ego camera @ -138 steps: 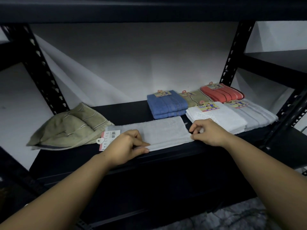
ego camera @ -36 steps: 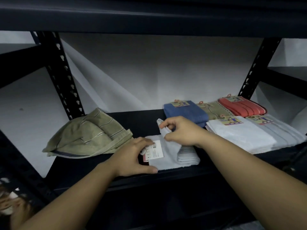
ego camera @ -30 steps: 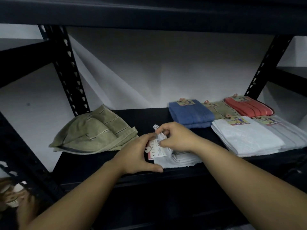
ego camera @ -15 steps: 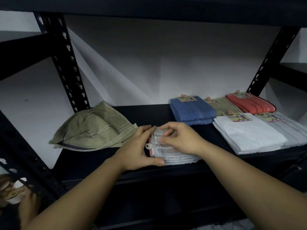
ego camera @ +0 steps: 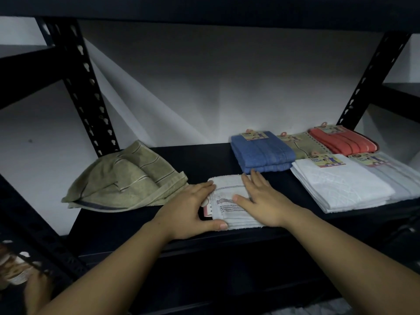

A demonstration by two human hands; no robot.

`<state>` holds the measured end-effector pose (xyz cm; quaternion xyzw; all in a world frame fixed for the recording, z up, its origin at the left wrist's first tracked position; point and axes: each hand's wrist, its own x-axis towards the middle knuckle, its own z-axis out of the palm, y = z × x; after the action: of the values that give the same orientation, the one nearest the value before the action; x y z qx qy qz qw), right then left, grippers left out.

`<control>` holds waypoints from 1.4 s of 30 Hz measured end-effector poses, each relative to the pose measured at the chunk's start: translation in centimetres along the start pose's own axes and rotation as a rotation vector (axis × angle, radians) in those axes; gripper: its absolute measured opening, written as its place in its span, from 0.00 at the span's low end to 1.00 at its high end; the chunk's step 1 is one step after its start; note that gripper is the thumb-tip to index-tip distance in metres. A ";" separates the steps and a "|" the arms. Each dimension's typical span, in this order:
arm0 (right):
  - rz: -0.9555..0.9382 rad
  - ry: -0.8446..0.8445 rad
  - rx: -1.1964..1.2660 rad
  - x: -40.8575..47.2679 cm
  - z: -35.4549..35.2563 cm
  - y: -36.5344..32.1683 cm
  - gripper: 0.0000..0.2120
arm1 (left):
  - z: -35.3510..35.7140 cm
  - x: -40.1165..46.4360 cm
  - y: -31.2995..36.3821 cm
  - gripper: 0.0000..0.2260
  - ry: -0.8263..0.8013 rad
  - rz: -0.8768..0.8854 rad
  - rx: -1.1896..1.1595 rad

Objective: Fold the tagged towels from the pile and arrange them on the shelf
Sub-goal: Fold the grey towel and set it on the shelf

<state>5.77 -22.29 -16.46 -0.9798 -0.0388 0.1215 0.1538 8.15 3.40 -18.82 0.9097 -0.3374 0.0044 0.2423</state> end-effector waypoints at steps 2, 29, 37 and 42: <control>0.013 -0.040 -0.116 0.3 -0.5 -0.5 0.44 | -0.2 -0.1 -0.1 0.50 0.019 -0.001 -0.074; -0.311 0.094 -0.186 -4.4 3.8 -4.5 0.49 | -0.3 0.2 -0.8 0.25 0.029 -0.034 -0.178; -0.249 0.225 0.586 -6.2 0.9 -1.1 0.25 | -1.4 0.3 -0.1 0.23 -0.076 0.075 -0.285; -0.191 0.294 0.734 -7.3 -2.8 0.8 0.18 | -1.1 2.4 3.1 0.11 -0.034 0.062 -0.594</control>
<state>-0.54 -24.66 -12.46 -0.8587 -0.0616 -0.0288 0.5080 8.25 0.40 -16.04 0.7883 -0.3554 -0.1021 0.4919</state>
